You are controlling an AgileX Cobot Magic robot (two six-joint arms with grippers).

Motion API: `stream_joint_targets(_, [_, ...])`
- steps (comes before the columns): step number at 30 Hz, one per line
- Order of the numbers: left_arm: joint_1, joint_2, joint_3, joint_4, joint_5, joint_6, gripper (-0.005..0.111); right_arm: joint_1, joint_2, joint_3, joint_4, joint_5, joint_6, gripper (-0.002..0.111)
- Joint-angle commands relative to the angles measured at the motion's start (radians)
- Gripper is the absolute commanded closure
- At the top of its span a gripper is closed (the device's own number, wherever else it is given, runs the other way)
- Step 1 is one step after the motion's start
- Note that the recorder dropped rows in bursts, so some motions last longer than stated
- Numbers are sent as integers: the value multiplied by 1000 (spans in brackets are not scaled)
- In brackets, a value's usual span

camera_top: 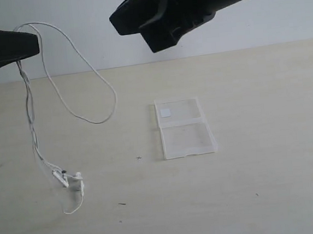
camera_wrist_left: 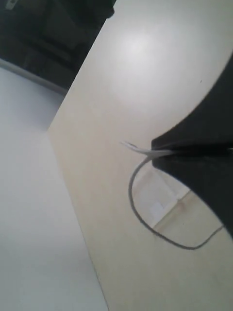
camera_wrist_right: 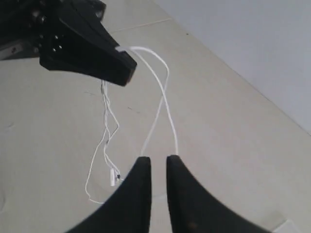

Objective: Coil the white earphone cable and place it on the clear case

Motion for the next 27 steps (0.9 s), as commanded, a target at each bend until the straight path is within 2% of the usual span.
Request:
stream_joint_targets(1, [3, -9, 4, -8, -89, -10, 107, -3, -6, 3, 118, 27, -98, 64])
stream_joint_targets(3, [3, -15, 4, -8, -152, -12, 107, -3, -2, 3, 118, 32, -108, 50])
stream_joint_targets(4, [3, -21, 4, -8, -164, -12, 107, -3, 2, 3, 118, 32, -113, 49])
stream_joint_targets(12, [3, -73, 4, -8, -189, -15, 107, -3, 87, 3, 149, 121, -137, 49])
stream_joint_targets(19, [3, -72, 4, -8, -248, -35, 107, -3, 155, 3, 316, 94, -230, 50])
stream_joint_targets(21, [3, -72, 4, -8, -258, -35, 107, -3, 166, 3, 394, 88, -288, 62])
stream_joint_targets(23, [3, -72, 4, -8, -258, -35, 107, -3, 169, 3, 470, 82, -351, 80])
stream_joint_targets(24, [3, -72, 4, -8, -261, -35, 107, -3, 170, 3, 480, 64, -372, 95])
stream_joint_targets(25, [3, -72, 4, -8, -261, -35, 107, -3, 170, 1, 480, 50, -371, 105])
stream_joint_targets(27, [3, -72, 4, -8, -256, -35, 107, -3, 161, 2, 478, 9, -371, 108])
